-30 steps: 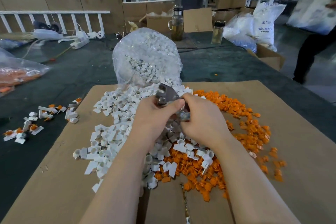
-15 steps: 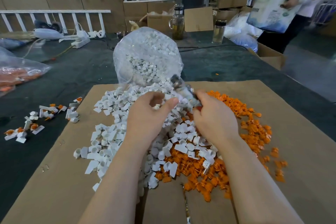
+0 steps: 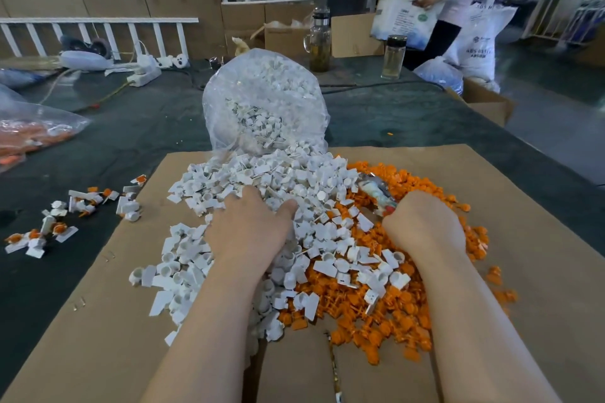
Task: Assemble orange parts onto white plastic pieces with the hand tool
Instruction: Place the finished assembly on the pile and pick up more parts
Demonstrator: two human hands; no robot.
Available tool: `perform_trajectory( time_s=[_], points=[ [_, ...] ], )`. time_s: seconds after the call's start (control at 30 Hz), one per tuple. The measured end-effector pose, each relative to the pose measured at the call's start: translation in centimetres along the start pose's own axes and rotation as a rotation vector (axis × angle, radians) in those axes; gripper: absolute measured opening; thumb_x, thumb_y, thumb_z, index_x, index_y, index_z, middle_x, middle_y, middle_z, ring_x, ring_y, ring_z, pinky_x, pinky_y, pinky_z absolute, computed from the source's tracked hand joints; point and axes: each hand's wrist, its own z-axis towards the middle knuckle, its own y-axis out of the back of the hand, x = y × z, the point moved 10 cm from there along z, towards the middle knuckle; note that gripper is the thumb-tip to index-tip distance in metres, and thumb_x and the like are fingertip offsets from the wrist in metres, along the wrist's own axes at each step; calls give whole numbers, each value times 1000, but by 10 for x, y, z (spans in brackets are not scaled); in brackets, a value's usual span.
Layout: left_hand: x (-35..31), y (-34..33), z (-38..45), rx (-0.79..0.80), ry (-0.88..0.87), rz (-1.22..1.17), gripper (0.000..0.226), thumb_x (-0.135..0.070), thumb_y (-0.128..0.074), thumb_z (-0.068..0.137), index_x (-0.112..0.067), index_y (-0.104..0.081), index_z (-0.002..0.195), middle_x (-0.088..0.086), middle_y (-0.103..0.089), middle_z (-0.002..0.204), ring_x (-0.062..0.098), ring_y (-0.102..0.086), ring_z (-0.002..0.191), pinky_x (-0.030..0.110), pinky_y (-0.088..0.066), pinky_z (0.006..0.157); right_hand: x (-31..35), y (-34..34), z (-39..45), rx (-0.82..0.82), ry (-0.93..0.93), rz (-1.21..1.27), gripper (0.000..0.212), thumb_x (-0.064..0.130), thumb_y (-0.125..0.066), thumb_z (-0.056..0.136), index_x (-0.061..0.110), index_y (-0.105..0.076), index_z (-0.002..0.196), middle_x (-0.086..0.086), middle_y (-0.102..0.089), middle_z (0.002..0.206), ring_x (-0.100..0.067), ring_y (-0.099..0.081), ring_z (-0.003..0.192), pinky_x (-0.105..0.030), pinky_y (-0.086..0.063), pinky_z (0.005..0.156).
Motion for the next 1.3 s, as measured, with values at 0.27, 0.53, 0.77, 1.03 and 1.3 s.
perform_trajectory(
  time_s=[0.27, 0.53, 0.77, 1.03, 1.3],
  points=[
    [-18, 3, 0, 6, -158, -304, 46, -40, -70, 86, -26, -58, 128, -1, -58, 118, 11, -54, 89, 26, -39, 68, 34, -9, -4, 36, 212, 52, 15, 27, -58, 90, 19, -55, 78, 1, -56, 70, -13, -51, 58, -24, -31, 44],
    [-23, 6, 0, 32, -207, -543, 38, -17, -79, 80, -30, -66, 114, -28, -49, 90, 13, -58, 92, 29, -48, 80, 54, -10, -9, 47, 346, 311, 27, 41, -59, 92, 27, -54, 70, 7, -57, 64, -10, -53, 55, -24, -32, 46],
    [-23, 8, 1, 7, -224, -619, 30, -10, -69, 87, -33, -70, 106, -5, -69, 92, 9, -59, 65, 23, -47, 65, 55, -4, -14, 114, 334, 692, 13, 32, -66, 90, 21, -67, 83, 0, -71, 78, -9, -53, 53, -27, -42, 52],
    [-30, 18, -5, -52, -305, -687, 28, -10, -69, 88, -36, -71, 98, -20, -67, 87, -7, -61, 69, 3, -43, 56, 57, 1, -18, 109, 334, 806, 8, 25, -65, 91, 26, -65, 83, 2, -70, 80, -7, -60, 64, -18, -48, 53],
    [-33, 23, -8, -86, -329, -778, 40, 2, -63, 85, -38, -72, 87, -19, -71, 84, -6, -59, 61, 7, -42, 54, 66, 9, -22, 73, 405, 940, 4, 18, -66, 92, 17, -69, 90, 2, -66, 79, 8, -58, 60, -6, -43, 48]
  ],
)
